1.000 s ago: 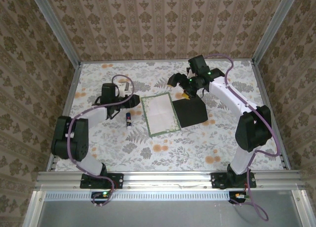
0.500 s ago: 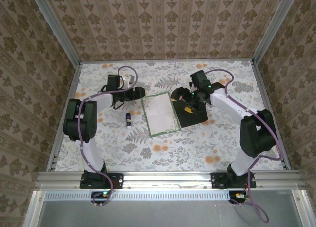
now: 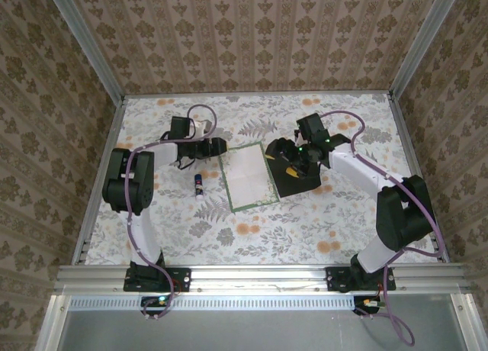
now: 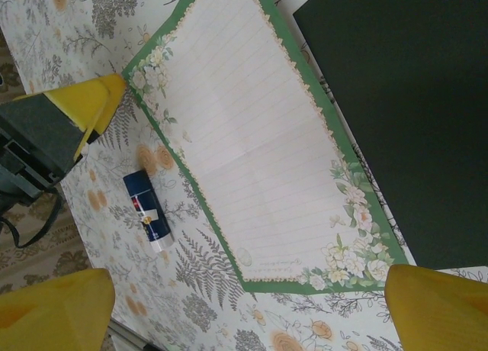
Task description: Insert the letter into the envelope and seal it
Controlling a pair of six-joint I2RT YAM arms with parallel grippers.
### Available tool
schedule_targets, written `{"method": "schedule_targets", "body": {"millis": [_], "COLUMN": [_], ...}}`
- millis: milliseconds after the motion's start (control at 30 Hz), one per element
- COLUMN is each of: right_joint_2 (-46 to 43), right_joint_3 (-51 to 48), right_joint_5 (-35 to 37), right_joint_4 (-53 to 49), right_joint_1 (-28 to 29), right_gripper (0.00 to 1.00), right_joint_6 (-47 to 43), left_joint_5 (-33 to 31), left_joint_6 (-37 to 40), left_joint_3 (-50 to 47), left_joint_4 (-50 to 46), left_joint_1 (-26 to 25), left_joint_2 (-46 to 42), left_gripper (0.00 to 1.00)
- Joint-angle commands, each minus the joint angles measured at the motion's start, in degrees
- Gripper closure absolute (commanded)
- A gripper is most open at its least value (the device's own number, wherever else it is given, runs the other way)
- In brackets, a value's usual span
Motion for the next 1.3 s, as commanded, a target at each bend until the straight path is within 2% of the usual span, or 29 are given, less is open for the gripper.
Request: {"method": "schedule_targets", "body": {"millis": [0,367,700,1067,1200,1267], "right_joint_2": [-1.67,-2.10,-2.10,-2.55,-2.76,-2.86], "right_joint_3": [-1.18,-1.82,-2.20,-2.84,-2.89,-2.79], "right_joint_5": [0.89,1.04,0.96,0.85,0.67,0.79], "right_joint_4": [0.60,0.86,1.36,1.63,1.63,1.61], "right_joint_1": [-0.11,-0.78,-1.29,-1.89,-2.09,-2.20], "right_gripper": [0.07,0.07,0.07,0.07,0.08,0.08], "right_joint_6": [0.26,0.01,0.08,-0.33,-0.48,-0.61], "left_joint_5": [1.14,0.99,2.30,2.59,2.42,2.46], "left_joint_6": [0.87,0.01,-2.28,-2.61,-3.26,-3.65], "left_joint_3": [2.00,3.49,3.20,3.03,2.61,2.41], "left_joint_4": [-0.85,-0.54,2.62,3.34,4.73,5.28], "left_joint_1": [-0.24,-1.09,-1.34,-1.66,-1.88,-1.88], "left_joint_2": [1.87,4.21,4.64,5.51,5.70,5.57], "left_gripper": [0.31,0.34,0.56,0.70,0.80,0.96]}}
